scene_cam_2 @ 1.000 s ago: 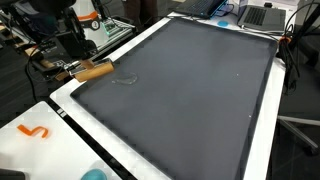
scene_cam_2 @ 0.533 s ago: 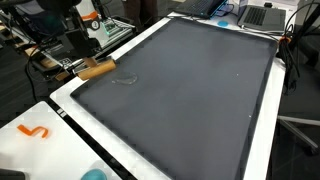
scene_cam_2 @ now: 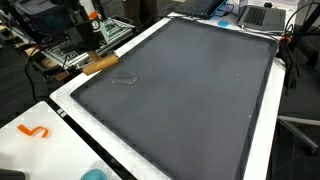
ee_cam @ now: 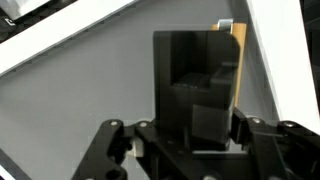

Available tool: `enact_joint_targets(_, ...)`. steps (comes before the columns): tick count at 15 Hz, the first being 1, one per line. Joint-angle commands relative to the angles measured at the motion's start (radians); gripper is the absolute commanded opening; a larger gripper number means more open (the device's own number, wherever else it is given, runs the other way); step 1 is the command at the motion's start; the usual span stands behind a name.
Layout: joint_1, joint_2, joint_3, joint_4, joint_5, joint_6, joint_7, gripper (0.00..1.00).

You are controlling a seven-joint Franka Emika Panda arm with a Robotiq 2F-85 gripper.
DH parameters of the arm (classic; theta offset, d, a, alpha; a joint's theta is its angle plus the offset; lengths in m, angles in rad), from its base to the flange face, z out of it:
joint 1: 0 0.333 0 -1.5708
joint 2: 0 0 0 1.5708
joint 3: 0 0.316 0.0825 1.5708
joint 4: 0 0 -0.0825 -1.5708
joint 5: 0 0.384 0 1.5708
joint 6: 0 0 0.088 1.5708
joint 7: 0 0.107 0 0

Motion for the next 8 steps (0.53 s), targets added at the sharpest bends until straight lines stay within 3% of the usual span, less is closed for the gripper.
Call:
enact_joint_targets(1,0.006,-0.085,0.011,-0.068,-0.029,-0.004,-0.011,0.25)
enact_joint_targets(8,0.03,-0.195,0.035,-0.174,-0.04,0.018,-0.006,0.25)
